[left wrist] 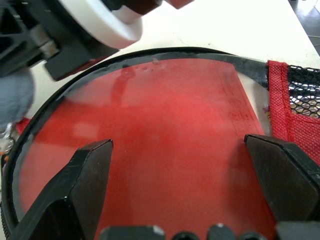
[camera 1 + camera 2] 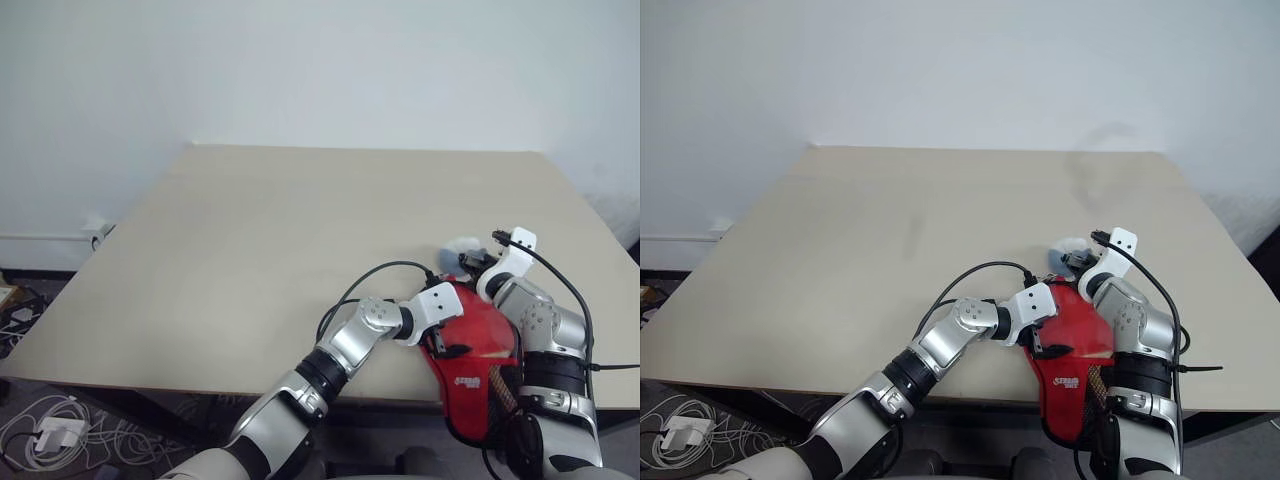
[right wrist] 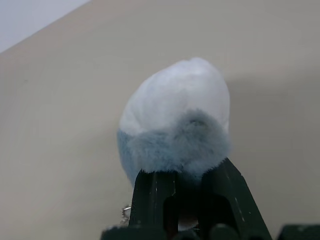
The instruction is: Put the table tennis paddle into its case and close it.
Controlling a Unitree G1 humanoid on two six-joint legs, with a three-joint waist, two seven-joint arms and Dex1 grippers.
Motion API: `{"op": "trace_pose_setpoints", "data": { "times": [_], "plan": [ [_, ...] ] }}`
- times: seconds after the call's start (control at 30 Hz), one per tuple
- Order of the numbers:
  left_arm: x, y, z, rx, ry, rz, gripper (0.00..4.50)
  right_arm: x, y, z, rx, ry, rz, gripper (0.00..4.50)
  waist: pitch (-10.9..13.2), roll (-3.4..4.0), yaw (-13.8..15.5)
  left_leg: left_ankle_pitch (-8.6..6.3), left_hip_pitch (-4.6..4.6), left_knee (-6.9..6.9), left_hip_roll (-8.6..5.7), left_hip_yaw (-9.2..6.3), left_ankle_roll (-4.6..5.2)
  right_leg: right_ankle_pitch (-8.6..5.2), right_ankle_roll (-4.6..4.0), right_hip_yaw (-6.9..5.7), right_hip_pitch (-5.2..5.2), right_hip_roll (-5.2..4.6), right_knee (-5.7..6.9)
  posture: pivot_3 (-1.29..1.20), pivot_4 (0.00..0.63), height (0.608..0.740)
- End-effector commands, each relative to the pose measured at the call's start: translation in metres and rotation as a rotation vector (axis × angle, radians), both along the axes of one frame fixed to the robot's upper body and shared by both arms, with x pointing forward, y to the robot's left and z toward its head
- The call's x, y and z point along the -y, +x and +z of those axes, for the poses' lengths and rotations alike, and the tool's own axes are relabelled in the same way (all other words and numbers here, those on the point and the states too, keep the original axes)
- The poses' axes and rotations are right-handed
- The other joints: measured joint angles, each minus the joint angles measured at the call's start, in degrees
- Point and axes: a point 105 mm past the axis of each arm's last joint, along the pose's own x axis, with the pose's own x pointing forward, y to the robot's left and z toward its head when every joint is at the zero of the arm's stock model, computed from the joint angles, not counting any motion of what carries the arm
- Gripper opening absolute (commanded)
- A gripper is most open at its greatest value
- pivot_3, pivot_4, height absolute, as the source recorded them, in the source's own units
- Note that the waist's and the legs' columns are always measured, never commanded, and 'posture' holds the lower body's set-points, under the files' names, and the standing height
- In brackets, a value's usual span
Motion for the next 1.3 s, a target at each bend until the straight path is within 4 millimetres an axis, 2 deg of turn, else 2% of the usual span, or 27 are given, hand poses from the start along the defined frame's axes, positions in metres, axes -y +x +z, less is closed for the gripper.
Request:
{"op": "trace_pose_setpoints", "data": {
  "times": [0.03, 0.3, 0.57, 0.73, 0.87, 1.13, 1.3],
  "plan": [
    [-0.010, 0.001, -0.023, -0.028, 0.116, 0.028, 4.50, 0.027, -0.007, 0.024, 0.074, -0.077, -0.076, 0.07, 0.0, 0.00, 0.0, 0.00, 0.00, 0.00, 0.00, -0.01, 0.00, 0.00, 0.00, -0.01, 0.01, 0.00, -0.01, 0.00, 0.000, 0.716],
    [-0.008, -0.004, -0.027, -0.045, 0.134, 0.009, 4.50, 0.065, -0.020, 0.047, 0.146, -0.086, -0.251, 0.07, 0.0, 0.01, 0.0, -0.01, 0.04, 0.00, 0.00, -0.02, 0.02, 0.00, 0.00, -0.02, 0.09, 0.00, -0.04, 0.00, 0.000, 0.716],
    [-0.006, -0.005, -0.029, -0.050, 0.144, 0.005, 4.50, 0.100, -0.040, 0.049, 0.131, -0.120, -0.381, 0.07, 0.0, 0.01, 0.1, -0.01, 0.07, -0.01, 0.01, -0.01, 0.02, 0.00, 0.00, -0.01, 0.13, 0.01, -0.06, 0.00, 0.000, 0.716],
    [-0.006, -0.005, -0.029, -0.051, 0.149, 0.004, 4.50, 0.107, -0.068, 0.049, 0.092, -0.189, -0.290, 0.07, 0.0, 0.02, 0.4, -0.01, 0.06, -0.01, 0.01, -0.02, 0.04, 0.00, 0.01, -0.03, 0.17, 0.00, -0.09, 0.00, 0.000, 0.716],
    [-0.004, -0.005, -0.029, -0.052, 0.147, 0.002, 4.50, 0.115, -0.097, 0.047, 0.048, -0.237, -0.209, 0.07, 0.0, -0.02, 0.4, -0.08, 0.14, 0.00, 0.02, 0.01, 0.17, -0.01, 0.01, -0.03, 0.28, 0.01, -0.16, 0.00, 0.000, 0.716],
    [-0.001, -0.007, -0.028, -0.059, 0.143, -0.009, 4.50, 0.139, -0.145, 0.030, -0.053, -0.235, -0.240, 0.07, 0.1, -0.19, 0.5, -0.33, 0.60, -0.04, 0.05, 0.05, 0.59, -0.06, 0.09, -0.03, 0.72, 0.01, -0.25, 0.00, 0.000, 0.716],
    [0.000, -0.005, -0.028, -0.058, 0.145, -0.010, 4.50, 0.137, -0.162, 0.018, -0.102, -0.220, -0.235, 0.07, 0.1, -0.20, 0.8, -0.42, 0.87, -0.04, 0.04, 0.05, 0.72, -0.11, 0.17, -0.04, 1.04, -0.01, -0.32, 0.00, 0.000, 0.716]
  ]
}}
